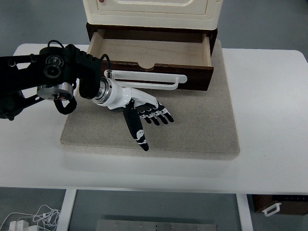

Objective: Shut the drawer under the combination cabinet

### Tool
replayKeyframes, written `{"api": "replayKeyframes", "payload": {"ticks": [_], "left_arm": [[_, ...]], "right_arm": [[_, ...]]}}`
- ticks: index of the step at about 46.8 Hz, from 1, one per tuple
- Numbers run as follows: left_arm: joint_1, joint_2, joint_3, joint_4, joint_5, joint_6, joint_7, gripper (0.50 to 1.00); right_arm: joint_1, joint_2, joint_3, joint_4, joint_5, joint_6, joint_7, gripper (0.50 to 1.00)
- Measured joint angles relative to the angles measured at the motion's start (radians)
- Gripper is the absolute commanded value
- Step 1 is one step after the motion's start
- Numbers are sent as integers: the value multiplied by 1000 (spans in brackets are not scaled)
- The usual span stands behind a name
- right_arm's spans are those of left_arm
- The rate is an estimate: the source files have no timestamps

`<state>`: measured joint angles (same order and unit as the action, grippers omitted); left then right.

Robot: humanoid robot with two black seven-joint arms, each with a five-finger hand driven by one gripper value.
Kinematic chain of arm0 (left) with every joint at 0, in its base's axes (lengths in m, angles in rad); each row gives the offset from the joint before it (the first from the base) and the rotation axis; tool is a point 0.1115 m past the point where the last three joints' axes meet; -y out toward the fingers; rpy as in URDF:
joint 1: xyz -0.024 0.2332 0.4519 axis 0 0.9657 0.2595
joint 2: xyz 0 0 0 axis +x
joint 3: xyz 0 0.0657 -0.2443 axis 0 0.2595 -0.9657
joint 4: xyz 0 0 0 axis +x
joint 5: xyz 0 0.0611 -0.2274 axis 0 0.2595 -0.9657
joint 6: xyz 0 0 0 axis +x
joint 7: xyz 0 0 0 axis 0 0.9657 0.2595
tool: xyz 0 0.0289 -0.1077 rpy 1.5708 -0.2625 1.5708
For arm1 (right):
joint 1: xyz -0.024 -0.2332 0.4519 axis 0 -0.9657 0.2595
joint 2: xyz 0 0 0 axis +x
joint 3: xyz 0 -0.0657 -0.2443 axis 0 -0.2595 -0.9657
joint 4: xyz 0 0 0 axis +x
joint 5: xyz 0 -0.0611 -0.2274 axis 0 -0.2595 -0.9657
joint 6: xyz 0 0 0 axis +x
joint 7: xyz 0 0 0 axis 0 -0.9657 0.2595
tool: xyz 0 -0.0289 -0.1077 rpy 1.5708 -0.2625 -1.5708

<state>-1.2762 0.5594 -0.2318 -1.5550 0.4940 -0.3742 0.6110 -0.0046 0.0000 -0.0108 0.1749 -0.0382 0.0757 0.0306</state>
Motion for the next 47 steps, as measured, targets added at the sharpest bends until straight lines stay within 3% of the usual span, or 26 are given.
{"api": "replayKeyframes", "payload": {"ticks": [47], "left_arm": [[-25,-50,-15,171,79,-2,0,988]], "right_arm": [[0,0,0,0,0,0,0,952]]}}
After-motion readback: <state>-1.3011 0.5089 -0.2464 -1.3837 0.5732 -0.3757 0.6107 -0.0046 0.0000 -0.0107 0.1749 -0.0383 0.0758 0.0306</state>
